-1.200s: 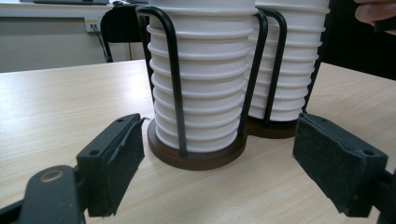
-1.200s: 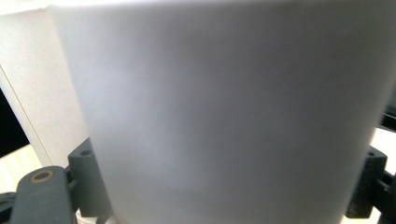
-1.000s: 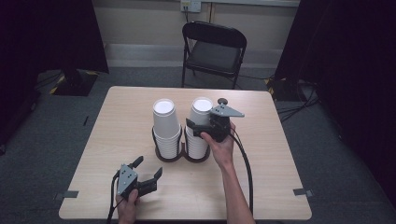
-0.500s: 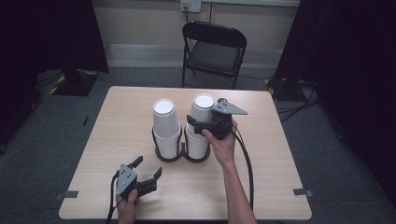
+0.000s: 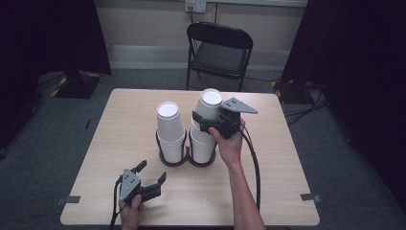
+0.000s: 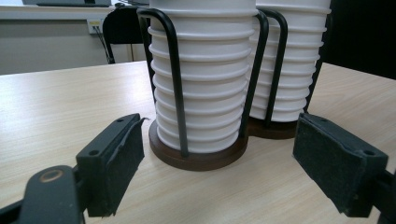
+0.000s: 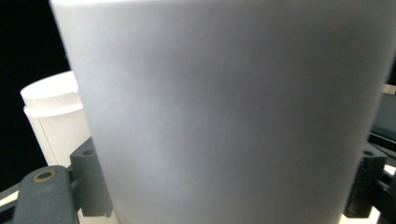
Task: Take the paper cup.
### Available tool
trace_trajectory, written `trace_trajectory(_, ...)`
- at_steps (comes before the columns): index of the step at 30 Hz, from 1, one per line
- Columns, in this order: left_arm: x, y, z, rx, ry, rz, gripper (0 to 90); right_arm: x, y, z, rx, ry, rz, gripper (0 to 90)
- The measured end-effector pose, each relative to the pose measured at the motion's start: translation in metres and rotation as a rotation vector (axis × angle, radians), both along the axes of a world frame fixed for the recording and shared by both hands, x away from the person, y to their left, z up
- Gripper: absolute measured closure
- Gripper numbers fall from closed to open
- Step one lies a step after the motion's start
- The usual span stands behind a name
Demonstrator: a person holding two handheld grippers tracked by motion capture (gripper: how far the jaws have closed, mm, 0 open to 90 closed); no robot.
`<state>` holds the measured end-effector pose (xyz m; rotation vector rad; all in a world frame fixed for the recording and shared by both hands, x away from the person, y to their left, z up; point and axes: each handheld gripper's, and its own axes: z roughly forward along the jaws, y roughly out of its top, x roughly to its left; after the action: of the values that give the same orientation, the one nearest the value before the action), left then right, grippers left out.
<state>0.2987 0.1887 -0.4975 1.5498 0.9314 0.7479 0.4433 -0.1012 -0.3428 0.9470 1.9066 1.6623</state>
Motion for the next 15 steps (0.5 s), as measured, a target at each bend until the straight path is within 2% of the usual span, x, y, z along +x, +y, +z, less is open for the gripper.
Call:
trace_trajectory(5,0.001,0.000,0.000,-0.001,0.009,-0.018,16.1,-0.002,0.002,0.007,0.010,-0.005,0.006,14.5)
trace_trajectory(12,0.001,-0.004,0.001,0.036,0.011,0.018,16.1,-0.005,-0.003,0.014,0.022,-0.020,-0.001,14.5)
trace_trajectory(15,0.001,-0.004,0.001,0.027,0.009,0.034,16.2,-0.007,-0.005,0.022,0.029,-0.032,0.003,14.5)
